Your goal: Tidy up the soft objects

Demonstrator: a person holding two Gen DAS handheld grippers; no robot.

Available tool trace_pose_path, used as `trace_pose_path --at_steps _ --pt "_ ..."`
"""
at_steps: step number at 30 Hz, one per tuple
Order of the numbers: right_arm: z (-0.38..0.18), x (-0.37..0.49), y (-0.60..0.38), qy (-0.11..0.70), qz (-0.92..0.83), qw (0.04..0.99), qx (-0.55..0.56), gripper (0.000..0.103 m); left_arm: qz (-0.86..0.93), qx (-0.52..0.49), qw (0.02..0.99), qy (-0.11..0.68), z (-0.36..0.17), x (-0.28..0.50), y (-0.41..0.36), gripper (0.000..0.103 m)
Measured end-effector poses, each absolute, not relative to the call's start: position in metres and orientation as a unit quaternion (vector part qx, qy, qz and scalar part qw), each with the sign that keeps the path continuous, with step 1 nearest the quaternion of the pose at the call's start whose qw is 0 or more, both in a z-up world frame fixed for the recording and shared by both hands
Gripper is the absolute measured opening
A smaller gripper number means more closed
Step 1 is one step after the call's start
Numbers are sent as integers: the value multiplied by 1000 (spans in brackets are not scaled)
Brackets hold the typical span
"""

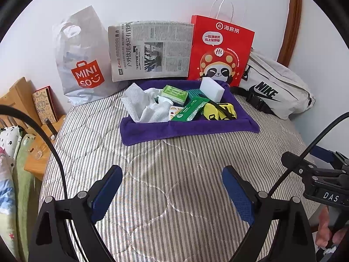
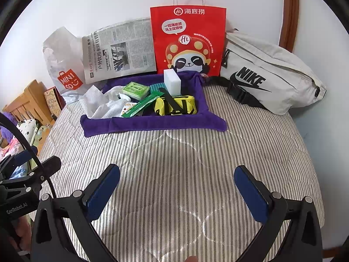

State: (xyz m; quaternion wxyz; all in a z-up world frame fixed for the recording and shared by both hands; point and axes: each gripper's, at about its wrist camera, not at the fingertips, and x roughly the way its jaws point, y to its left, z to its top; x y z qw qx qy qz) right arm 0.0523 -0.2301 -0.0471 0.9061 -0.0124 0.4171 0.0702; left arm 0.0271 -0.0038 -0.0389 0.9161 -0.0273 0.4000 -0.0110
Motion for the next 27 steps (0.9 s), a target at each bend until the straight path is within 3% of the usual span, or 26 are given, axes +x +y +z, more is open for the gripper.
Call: trace_pose_path --at_steps 27 --pt "-49 54 -233 421 73 904 -16 103 -14 -29 916 401 -37 27 -6 93"
